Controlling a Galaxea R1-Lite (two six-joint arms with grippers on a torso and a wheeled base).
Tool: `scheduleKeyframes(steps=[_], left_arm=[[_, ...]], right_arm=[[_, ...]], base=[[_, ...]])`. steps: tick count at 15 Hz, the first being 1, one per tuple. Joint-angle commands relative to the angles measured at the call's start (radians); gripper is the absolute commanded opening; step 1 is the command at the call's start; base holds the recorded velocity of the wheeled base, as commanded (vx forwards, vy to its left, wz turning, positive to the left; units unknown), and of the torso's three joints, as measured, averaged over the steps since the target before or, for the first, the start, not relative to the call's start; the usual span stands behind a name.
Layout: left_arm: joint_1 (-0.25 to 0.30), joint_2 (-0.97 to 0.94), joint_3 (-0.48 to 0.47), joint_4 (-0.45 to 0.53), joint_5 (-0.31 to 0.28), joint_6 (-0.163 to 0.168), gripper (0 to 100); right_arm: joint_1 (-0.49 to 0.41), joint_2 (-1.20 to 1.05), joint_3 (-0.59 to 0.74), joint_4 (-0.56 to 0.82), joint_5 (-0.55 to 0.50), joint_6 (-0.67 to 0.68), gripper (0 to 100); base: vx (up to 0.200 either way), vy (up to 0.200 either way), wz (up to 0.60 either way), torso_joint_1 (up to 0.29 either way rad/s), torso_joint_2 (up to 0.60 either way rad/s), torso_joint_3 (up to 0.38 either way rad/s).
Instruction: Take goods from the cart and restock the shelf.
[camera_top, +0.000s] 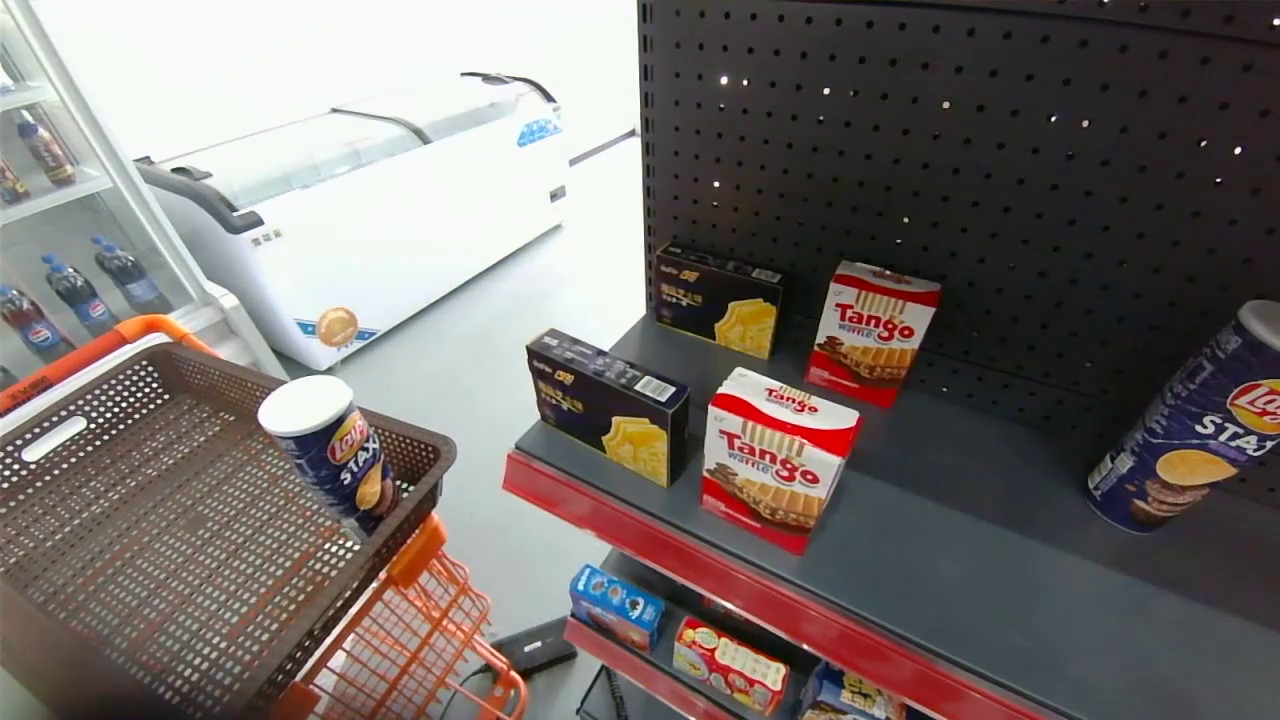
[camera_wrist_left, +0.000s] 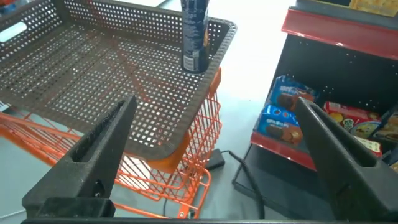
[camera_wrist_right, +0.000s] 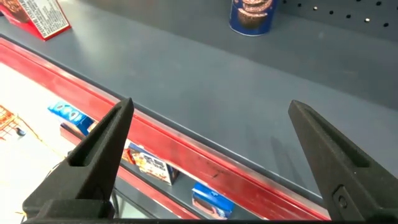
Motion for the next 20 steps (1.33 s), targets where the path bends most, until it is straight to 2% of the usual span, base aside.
scheduleKeyframes(steps=[1,2,3,4,5,7,11,12,13,15,16,18,19,20], left_arm=[[-0.009,0.046,-0.136,0.019,-0.013,0.033,100],[-0.004,0.185,-0.245,0.078,-0.002,0.041,100],[0.002,0.254,-0.294,0.096,0.013,0.038,100],[-0.003,0.415,-0.341,0.093,0.052,0.038,100],[0.002,0.526,-0.353,0.059,0.055,0.038,100],[0.040,0.722,-0.357,-0.093,0.055,0.036,100],[0.131,1.078,-0.361,-0.329,0.050,0.047,100],[0.134,1.207,-0.350,-0.464,0.053,0.047,100],[0.131,1.303,-0.347,-0.568,0.055,0.039,100],[0.125,1.469,-0.355,-0.769,0.053,0.045,100],[0.123,1.486,-0.357,-0.788,0.053,0.047,100],[0.089,1.682,-0.344,-1.015,0.055,0.056,100],[0.080,1.711,-0.343,-1.050,0.055,0.056,100],[0.063,1.794,-0.327,-1.168,0.056,0.056,100]], right_arm=[[0.000,0.000,0.000,0.000,0.001,0.000,100],[0.000,0.000,0.000,0.000,0.001,0.000,100],[0.000,0.000,0.000,0.000,0.001,0.000,100],[0.000,0.002,0.000,0.000,0.001,0.000,100],[0.000,0.000,0.000,0.000,0.001,0.000,100],[0.000,0.000,0.000,0.000,0.001,0.000,100],[0.000,0.000,0.000,0.000,0.001,0.000,100],[0.000,0.000,0.000,0.000,0.001,0.000,100],[0.000,0.000,0.000,0.000,0.001,0.000,100],[0.000,0.000,0.000,0.000,0.001,0.000,100],[0.000,0.000,0.000,0.000,0.001,0.000,100],[0.000,0.000,0.000,0.000,0.001,0.000,100],[0.000,0.000,0.000,0.000,0.001,0.000,100],[0.000,0.000,0.000,0.000,0.001,0.000,100]], base=[[0.000,0.000,0.00,0.000,0.00,0.000],[0.000,0.000,0.00,0.000,0.00,0.000],[0.000,0.000,0.00,0.000,0.00,0.000],[0.000,0.000,0.00,0.000,0.00,0.000],[0.000,0.000,0.00,0.000,0.00,0.000],[0.000,0.000,0.00,0.000,0.00,0.000],[0.000,0.000,0.00,0.000,0.00,0.000],[0.000,0.000,0.00,0.000,0.00,0.000],[0.000,0.000,0.00,0.000,0.00,0.000],[0.000,0.000,0.00,0.000,0.00,0.000],[0.000,0.000,0.00,0.000,0.00,0.000],[0.000,0.000,0.00,0.000,0.00,0.000],[0.000,0.000,0.00,0.000,0.00,0.000],[0.000,0.000,0.00,0.000,0.00,0.000]])
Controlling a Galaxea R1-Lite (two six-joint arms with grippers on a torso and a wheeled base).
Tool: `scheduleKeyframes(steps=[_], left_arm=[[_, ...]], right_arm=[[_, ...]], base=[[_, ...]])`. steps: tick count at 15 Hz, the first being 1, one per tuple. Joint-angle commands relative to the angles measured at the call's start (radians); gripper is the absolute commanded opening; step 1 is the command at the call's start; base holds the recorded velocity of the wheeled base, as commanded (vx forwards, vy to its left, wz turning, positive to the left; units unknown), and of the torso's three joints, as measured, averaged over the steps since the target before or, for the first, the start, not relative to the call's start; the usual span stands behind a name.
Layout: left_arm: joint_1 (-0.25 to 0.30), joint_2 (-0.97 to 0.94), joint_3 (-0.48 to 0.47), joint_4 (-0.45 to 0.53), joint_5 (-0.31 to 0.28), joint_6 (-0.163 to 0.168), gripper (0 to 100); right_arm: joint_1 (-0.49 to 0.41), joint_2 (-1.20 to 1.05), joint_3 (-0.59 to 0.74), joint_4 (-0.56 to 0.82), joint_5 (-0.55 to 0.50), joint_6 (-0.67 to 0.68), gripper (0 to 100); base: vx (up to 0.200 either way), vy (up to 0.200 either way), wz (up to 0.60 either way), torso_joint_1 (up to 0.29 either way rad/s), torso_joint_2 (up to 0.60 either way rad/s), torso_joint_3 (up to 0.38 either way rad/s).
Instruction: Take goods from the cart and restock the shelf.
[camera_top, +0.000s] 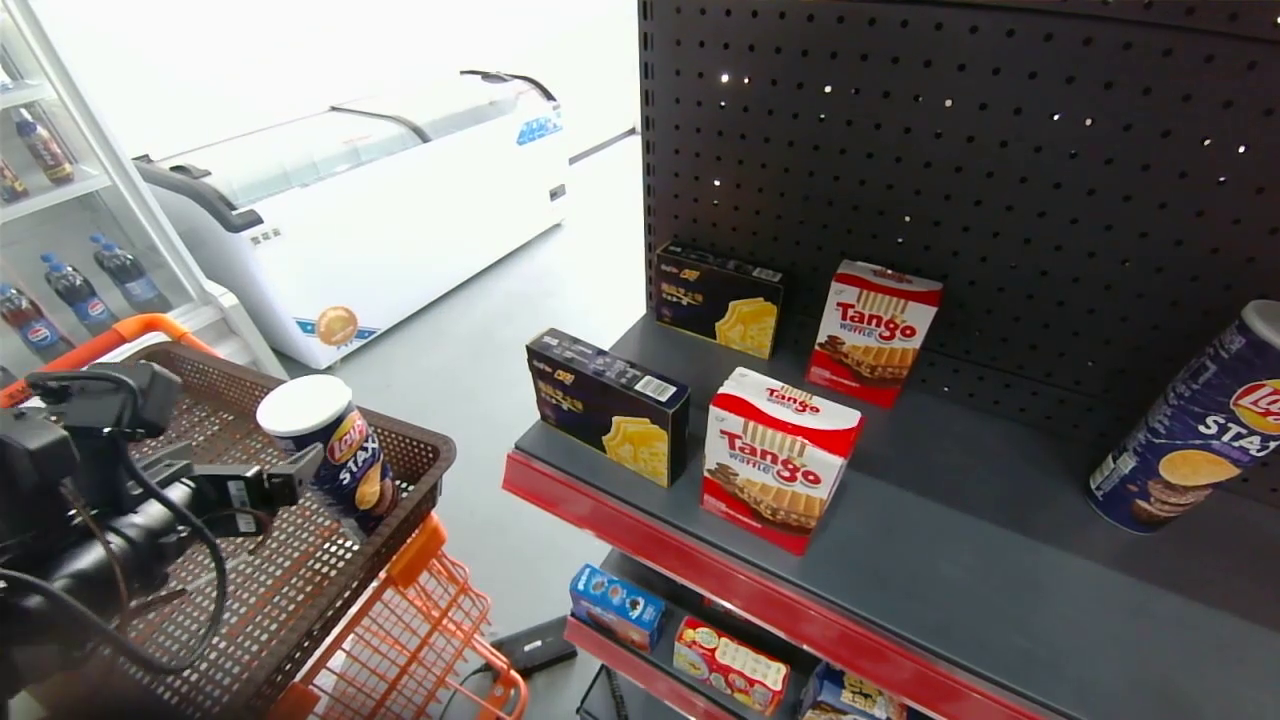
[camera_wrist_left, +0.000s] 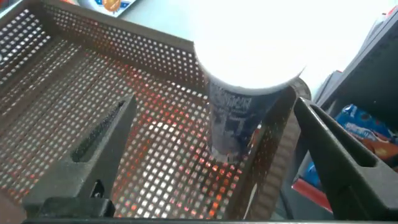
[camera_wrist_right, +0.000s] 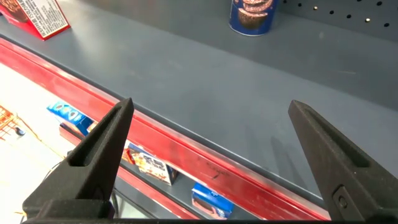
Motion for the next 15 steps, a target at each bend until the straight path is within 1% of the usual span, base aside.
scheduleKeyframes(steps=[1,2,3,5,6,8,14,15], left_arm=[[-0.040,0.251,0.019,-0.171,0.000,0.002,100],[-0.040,0.283,0.013,-0.206,0.000,0.002,100],[-0.040,0.283,0.013,-0.206,0.000,0.002,100],[-0.039,0.369,0.003,-0.312,-0.001,0.002,100],[-0.039,0.380,-0.002,-0.326,-0.001,0.002,100],[-0.037,0.435,-0.031,-0.387,-0.001,0.005,100],[-0.039,0.531,-0.160,-0.436,-0.001,0.005,100],[-0.040,0.544,-0.180,-0.451,-0.001,0.004,0]], right_arm=[[0.001,0.002,0.000,0.000,0.001,0.000,100],[0.001,0.000,0.000,0.000,0.001,0.000,100],[0.001,0.000,0.000,0.000,0.001,0.000,100],[0.001,0.000,0.000,0.000,0.001,0.000,100],[0.001,0.000,0.000,0.000,0.001,0.000,100],[0.001,0.002,0.000,0.000,0.001,0.000,100],[0.001,0.000,0.000,0.000,0.001,0.000,100],[0.001,0.000,0.000,0.000,0.001,0.000,100]], base=[[0.000,0.000,0.00,0.000,0.00,0.000],[0.000,0.000,0.00,0.000,0.00,0.000],[0.000,0.000,0.00,0.000,0.00,0.000],[0.000,0.000,0.00,0.000,0.00,0.000],[0.000,0.000,0.00,0.000,0.00,0.000],[0.000,0.000,0.00,0.000,0.00,0.000],[0.000,0.000,0.00,0.000,0.00,0.000],[0.000,0.000,0.00,0.000,0.00,0.000]])
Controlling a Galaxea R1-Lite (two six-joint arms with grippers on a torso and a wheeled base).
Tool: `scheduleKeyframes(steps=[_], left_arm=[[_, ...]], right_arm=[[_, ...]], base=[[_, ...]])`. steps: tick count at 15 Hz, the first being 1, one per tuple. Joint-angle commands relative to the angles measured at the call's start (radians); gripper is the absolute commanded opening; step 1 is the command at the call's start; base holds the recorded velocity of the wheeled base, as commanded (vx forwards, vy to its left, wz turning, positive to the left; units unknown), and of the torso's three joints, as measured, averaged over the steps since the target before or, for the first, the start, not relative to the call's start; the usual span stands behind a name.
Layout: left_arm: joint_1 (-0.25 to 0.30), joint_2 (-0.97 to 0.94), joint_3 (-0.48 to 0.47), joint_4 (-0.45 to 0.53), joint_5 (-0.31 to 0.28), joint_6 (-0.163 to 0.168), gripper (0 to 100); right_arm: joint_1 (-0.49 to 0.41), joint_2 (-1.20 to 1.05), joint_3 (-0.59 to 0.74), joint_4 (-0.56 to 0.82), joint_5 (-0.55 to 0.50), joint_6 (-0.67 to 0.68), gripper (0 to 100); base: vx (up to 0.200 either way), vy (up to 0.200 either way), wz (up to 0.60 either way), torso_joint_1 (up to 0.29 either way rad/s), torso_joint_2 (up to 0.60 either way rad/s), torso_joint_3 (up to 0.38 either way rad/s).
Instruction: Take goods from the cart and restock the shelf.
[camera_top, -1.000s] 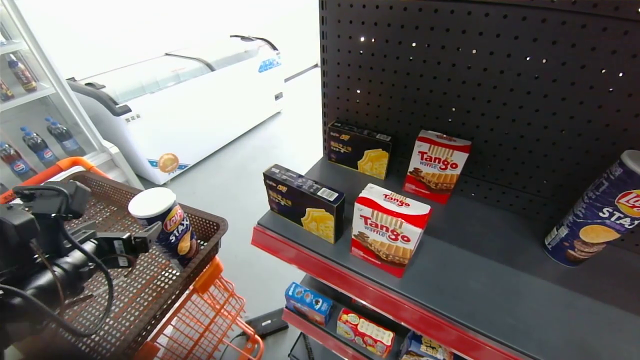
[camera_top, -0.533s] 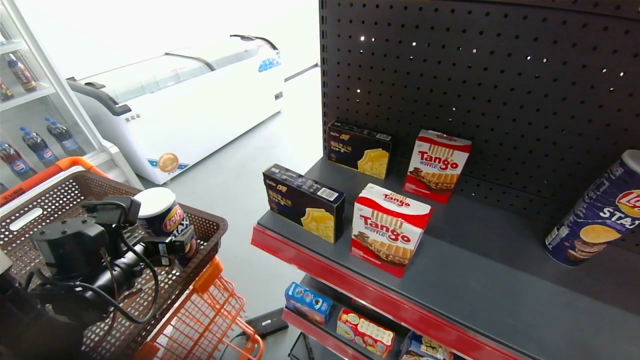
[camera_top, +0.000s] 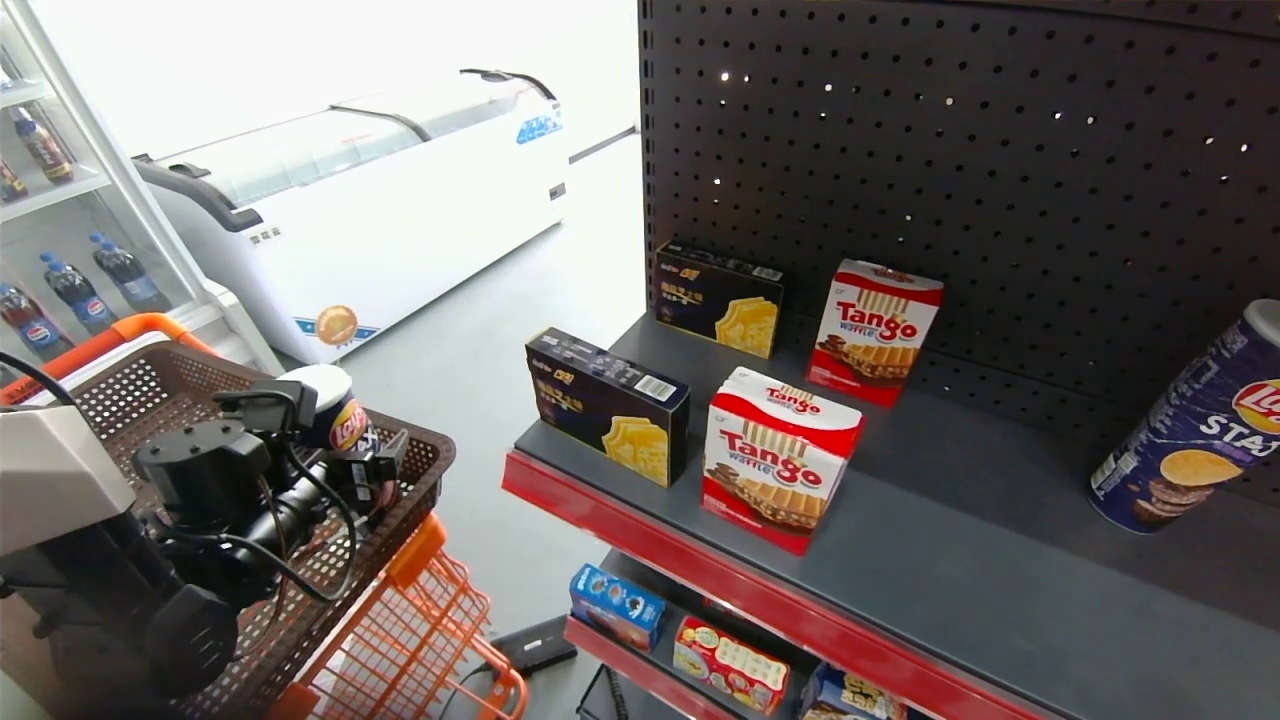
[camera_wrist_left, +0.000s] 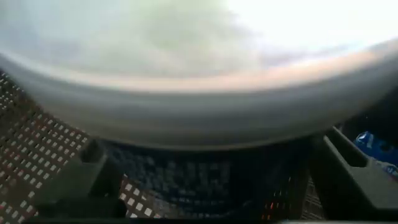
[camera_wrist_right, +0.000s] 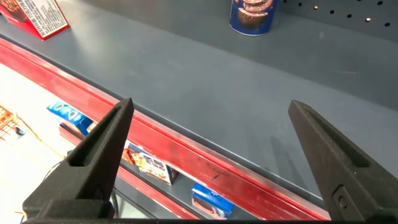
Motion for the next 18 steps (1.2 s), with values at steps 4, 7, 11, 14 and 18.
scheduleKeyframes(steps=[4,7,11,14,18], left_arm=[[-0.009,0.036,-0.090,0.007,-0.002,0.009,0],[-0.037,0.034,-0.142,0.006,0.002,0.011,0],[-0.032,-0.056,-0.240,0.096,-0.004,0.040,0],[-0.032,-0.168,-0.298,0.241,-0.035,0.042,0],[-0.060,-0.263,-0.429,0.339,-0.052,0.052,0]], right_arm=[[0.000,0.000,0.000,0.000,0.001,0.000,100],[0.000,0.002,0.000,0.000,0.001,0.000,100],[0.000,0.000,0.000,0.000,0.001,0.000,100],[0.000,0.000,0.000,0.000,0.001,0.000,100],[0.000,0.000,0.000,0.000,0.001,0.000,100]], base=[[0.000,0.000,0.00,0.000,0.00,0.000],[0.000,0.000,0.00,0.000,0.00,0.000],[0.000,0.000,0.00,0.000,0.00,0.000],[0.000,0.000,0.00,0.000,0.00,0.000],[0.000,0.000,0.00,0.000,0.00,0.000]])
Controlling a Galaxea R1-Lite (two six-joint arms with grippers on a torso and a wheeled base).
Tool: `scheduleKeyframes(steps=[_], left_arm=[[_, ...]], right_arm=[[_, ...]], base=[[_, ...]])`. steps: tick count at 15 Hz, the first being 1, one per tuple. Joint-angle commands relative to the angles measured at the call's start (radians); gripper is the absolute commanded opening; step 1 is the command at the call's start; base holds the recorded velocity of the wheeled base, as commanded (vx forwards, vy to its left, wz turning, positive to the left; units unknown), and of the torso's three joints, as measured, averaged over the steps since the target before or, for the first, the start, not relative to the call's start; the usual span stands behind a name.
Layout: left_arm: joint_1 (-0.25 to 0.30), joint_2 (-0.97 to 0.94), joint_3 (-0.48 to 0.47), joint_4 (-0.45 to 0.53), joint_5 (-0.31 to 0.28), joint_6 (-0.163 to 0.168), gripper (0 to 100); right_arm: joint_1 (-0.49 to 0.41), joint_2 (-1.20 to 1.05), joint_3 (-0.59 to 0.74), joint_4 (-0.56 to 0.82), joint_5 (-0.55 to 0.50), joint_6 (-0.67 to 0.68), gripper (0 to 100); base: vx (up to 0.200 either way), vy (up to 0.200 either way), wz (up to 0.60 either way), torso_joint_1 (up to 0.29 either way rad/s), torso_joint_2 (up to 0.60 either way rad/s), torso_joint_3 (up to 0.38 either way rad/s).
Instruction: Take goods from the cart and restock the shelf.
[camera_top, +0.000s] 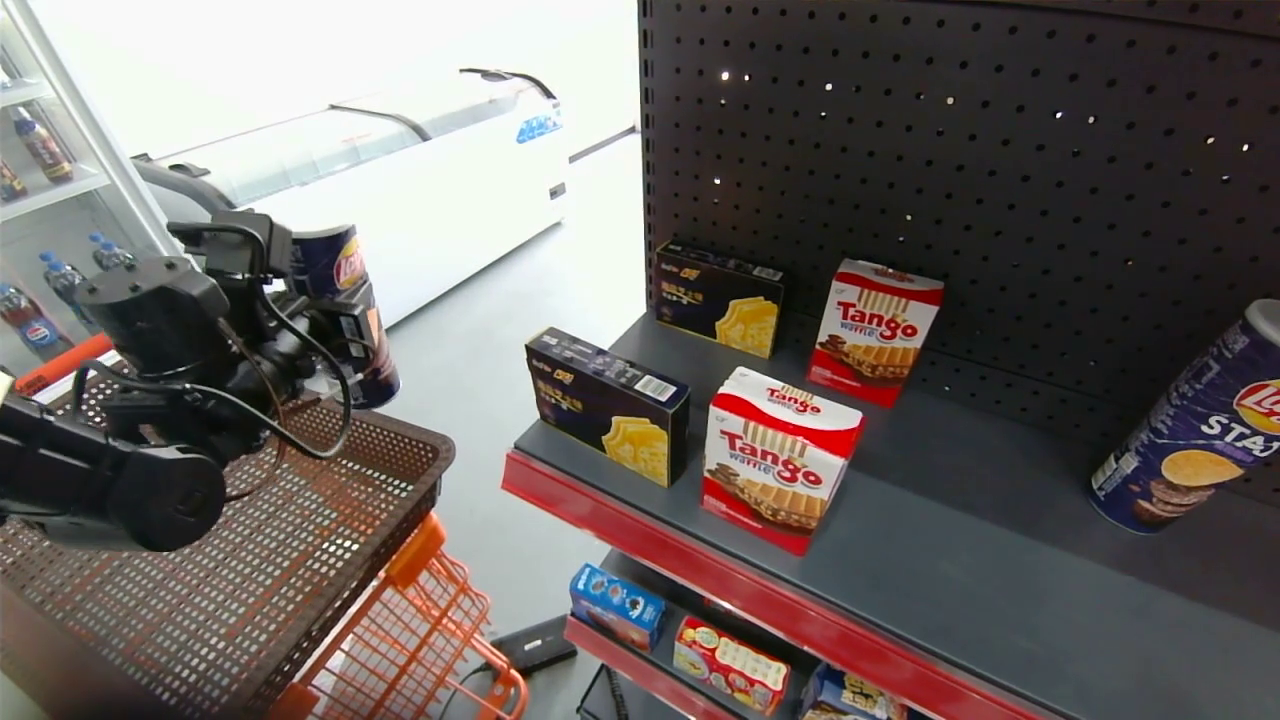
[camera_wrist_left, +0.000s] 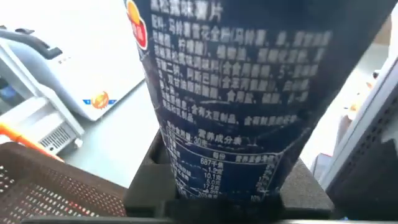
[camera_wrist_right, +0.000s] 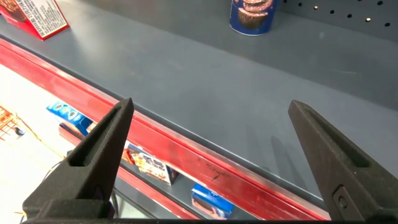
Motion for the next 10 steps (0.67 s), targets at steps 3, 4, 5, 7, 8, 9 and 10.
scheduleKeyframes(steps=[3,4,5,7,8,9,10], left_arm=[[-0.033,-0.202,-0.089,0.255,-0.066,0.001,0],[-0.047,-0.238,-0.085,0.301,-0.135,-0.004,0],[-0.056,-0.279,-0.091,0.367,-0.220,-0.005,0],[-0.060,-0.342,-0.106,0.486,-0.318,-0.013,0],[-0.062,-0.410,-0.089,0.551,-0.459,-0.063,0],[-0.062,-0.445,-0.065,0.574,-0.523,-0.082,0],[-0.062,-0.456,-0.059,0.583,-0.543,-0.082,0]], right_arm=[[0.001,0.000,0.000,0.000,0.001,0.000,100],[0.001,0.000,0.000,0.000,0.001,0.000,100],[0.001,0.000,0.000,0.000,0.001,0.000,100],[0.001,0.000,0.000,0.000,0.001,0.000,100],[0.001,0.000,0.000,0.000,0.001,0.000,100],[0.001,0.000,0.000,0.000,0.001,0.000,100],[0.001,0.000,0.000,0.000,0.001,0.000,100]], base=[[0.000,0.000,0.00,0.000,0.00,0.000],[0.000,0.000,0.00,0.000,0.00,0.000],[0.000,0.000,0.00,0.000,0.00,0.000],[0.000,0.000,0.00,0.000,0.00,0.000],[0.000,0.000,0.00,0.000,0.00,0.000],[0.000,0.000,0.00,0.000,0.00,0.000],[0.000,0.000,0.00,0.000,0.00,0.000]])
